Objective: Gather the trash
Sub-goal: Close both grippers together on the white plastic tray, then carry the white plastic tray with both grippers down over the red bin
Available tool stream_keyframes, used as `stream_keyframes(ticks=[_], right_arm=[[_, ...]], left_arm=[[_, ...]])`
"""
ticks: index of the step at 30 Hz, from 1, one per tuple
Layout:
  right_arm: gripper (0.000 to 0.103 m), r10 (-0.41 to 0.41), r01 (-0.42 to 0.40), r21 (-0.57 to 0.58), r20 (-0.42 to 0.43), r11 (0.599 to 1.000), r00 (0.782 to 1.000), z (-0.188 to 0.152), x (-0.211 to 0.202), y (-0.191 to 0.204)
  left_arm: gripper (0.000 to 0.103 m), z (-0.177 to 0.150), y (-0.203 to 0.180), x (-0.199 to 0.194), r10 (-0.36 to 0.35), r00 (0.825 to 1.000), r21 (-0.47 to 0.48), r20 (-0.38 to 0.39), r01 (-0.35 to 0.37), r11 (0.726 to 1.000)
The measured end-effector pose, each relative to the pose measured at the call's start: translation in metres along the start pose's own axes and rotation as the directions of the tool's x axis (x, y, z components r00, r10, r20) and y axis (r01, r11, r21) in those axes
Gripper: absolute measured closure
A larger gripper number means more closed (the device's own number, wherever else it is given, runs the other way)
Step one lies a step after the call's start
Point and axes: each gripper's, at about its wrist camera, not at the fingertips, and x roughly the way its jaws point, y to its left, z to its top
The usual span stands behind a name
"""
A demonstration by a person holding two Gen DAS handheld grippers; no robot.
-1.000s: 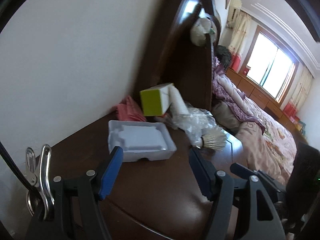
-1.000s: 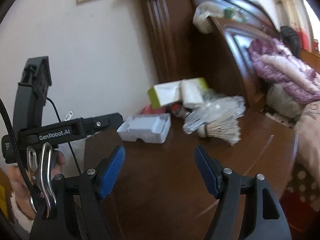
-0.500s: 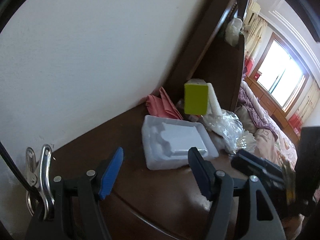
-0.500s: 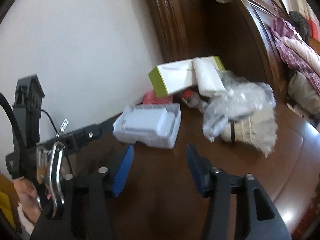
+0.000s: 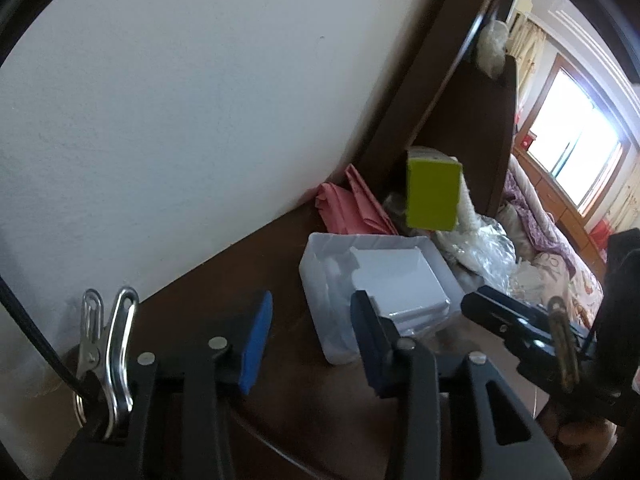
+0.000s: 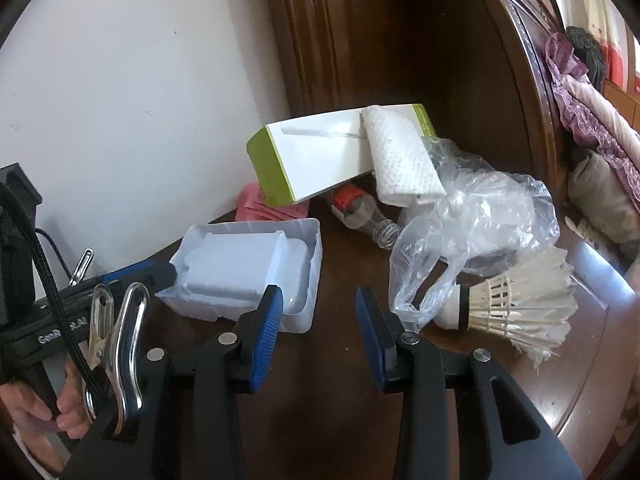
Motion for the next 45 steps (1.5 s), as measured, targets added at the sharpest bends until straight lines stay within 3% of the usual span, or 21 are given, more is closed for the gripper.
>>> stream_keyframes(ticks=[3,5,7,10,16,19,24,36,45], right_arm=[[0.079,0.025,-0.025,0.009,-0.004,1.000,1.000,0.004,0.002,0.000],[0.083,0.049,-0.049,0.027,-0.004,0.998,0.999,0.005,0.004,-0.002],[0.089,0.066,-0.066,0.027,0.001,0.997,0.998,0.005,0.005,-0.003],[0.089,0.110,-0.110,0.051,-0.001,0.993,0.994,0.006,0.007,-0.008],[0.090,0.206,-0.204,0.128,-0.008,0.971,0.978,0.007,0.013,-0.025],[0.101,0.217,-0.216,0.138,0.009,0.967,0.976,0.005,0.008,-0.027],[0.102,0.233,-0.238,0.155,0.050,0.959,0.971,0.005,0.000,-0.034],[0.102,0.209,-0.219,0.128,0.091,0.967,0.974,-0.005,-0.035,-0.028],[0.102,0.208,-0.216,0.097,0.093,0.971,0.974,-0.010,-0.036,-0.017]], left_arm=[[0.061,0.000,0.003,0.001,0.001,1.000,-0.009,-0.006,-0.002,1.000],[0.069,-0.001,0.003,0.000,0.002,1.000,-0.005,-0.001,-0.002,1.000],[0.084,-0.002,0.003,-0.001,-0.039,0.999,-0.005,0.000,0.039,0.999],[0.094,-0.002,-0.001,-0.001,-0.059,0.998,0.002,0.001,0.059,0.998],[0.099,-0.003,-0.004,-0.003,-0.069,0.998,-0.006,0.011,0.069,0.998],[0.100,-0.003,0.002,-0.008,-0.097,0.995,-0.029,0.025,0.098,0.995],[0.101,-0.003,0.005,-0.017,-0.120,0.991,-0.033,0.054,0.122,0.992],[0.101,-0.007,-0.001,-0.024,-0.113,0.991,-0.027,0.072,0.115,0.993],[0.101,-0.015,-0.006,-0.039,-0.104,0.990,-0.046,0.095,0.109,0.993]])
